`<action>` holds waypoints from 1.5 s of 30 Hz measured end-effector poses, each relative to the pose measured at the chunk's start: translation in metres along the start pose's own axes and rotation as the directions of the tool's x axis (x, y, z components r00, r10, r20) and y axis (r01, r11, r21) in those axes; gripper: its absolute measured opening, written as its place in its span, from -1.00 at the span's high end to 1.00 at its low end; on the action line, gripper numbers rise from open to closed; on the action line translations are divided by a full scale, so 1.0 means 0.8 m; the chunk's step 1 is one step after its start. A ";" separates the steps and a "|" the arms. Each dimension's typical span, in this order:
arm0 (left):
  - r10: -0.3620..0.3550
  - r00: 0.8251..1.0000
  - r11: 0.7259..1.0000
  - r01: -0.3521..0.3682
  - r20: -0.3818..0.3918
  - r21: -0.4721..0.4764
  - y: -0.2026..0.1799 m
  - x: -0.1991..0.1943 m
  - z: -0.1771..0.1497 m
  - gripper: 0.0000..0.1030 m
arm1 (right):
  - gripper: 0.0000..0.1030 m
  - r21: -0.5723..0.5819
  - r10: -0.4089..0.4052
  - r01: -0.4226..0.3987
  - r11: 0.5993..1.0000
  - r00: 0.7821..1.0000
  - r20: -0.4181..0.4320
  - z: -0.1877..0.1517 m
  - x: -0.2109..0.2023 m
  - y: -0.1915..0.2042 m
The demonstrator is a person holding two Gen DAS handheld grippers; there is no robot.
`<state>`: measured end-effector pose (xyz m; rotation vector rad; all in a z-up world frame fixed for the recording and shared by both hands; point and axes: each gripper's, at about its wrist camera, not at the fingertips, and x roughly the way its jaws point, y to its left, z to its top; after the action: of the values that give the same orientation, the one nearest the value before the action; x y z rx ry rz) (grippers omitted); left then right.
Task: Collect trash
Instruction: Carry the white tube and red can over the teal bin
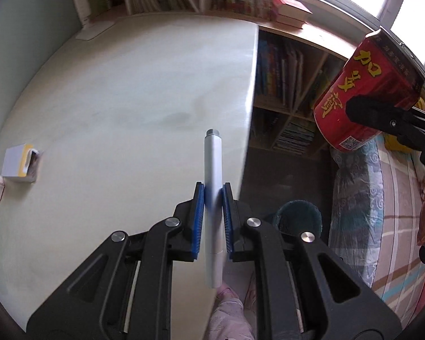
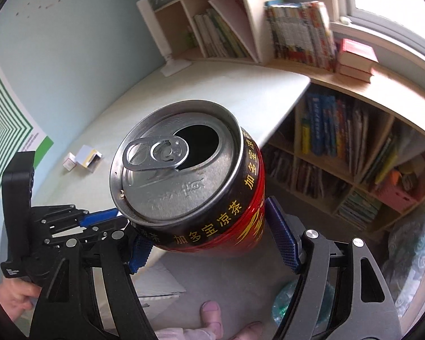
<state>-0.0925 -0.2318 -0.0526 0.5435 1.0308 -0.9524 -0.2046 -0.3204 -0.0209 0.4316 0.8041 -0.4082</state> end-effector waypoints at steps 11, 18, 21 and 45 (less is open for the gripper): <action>-0.092 0.990 0.963 0.115 -0.102 0.244 -0.187 0.054 -0.017 0.78 | -0.41 0.252 -0.095 0.100 0.962 0.995 -0.031 -0.118 -0.075 -0.143; -0.112 0.976 0.926 0.171 -0.189 0.336 -0.267 0.102 -0.038 0.78 | -0.41 0.374 -0.094 0.118 0.920 0.992 -0.082 -0.194 -0.087 -0.218; -0.107 0.970 0.914 0.183 -0.220 0.363 -0.289 0.122 -0.045 0.78 | -0.41 0.416 -0.089 0.122 0.901 0.991 -0.100 -0.222 -0.083 -0.243; -0.077 0.907 0.848 0.278 -0.414 0.451 -0.353 0.285 -0.119 0.78 | -0.41 0.646 -0.032 0.131 0.752 0.986 -0.163 -0.366 0.033 -0.337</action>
<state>-0.3382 -0.3926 -0.2863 1.1188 1.1977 -1.3338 -0.4980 -0.4004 -0.2793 1.1017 0.8047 -0.7563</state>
